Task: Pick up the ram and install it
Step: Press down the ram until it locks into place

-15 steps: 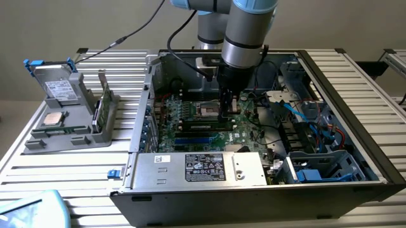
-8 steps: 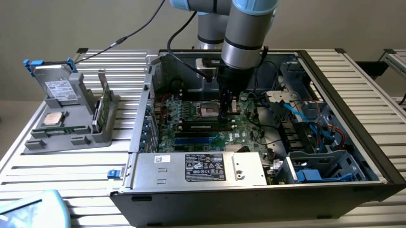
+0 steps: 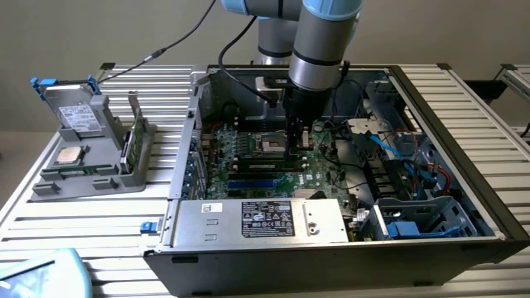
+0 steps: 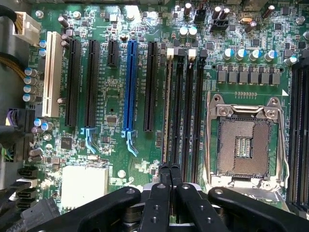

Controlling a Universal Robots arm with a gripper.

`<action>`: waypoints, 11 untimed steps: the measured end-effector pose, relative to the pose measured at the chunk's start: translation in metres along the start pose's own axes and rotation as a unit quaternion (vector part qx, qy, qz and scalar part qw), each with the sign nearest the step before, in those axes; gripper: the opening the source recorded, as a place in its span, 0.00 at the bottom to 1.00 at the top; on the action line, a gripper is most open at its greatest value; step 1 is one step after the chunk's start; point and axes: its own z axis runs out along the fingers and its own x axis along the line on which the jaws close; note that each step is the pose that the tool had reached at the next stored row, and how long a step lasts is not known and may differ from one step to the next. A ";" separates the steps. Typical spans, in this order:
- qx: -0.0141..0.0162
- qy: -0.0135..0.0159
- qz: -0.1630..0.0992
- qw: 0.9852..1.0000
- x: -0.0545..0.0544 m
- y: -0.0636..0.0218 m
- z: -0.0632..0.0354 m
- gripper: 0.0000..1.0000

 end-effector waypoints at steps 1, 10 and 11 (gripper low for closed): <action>0.000 0.000 0.000 1.000 0.000 0.0000 0.0001 0.10; 0.000 0.000 0.000 1.000 0.000 0.0020 -0.0059 0.10; 0.000 -0.001 0.000 1.000 0.000 0.0027 -0.0068 0.10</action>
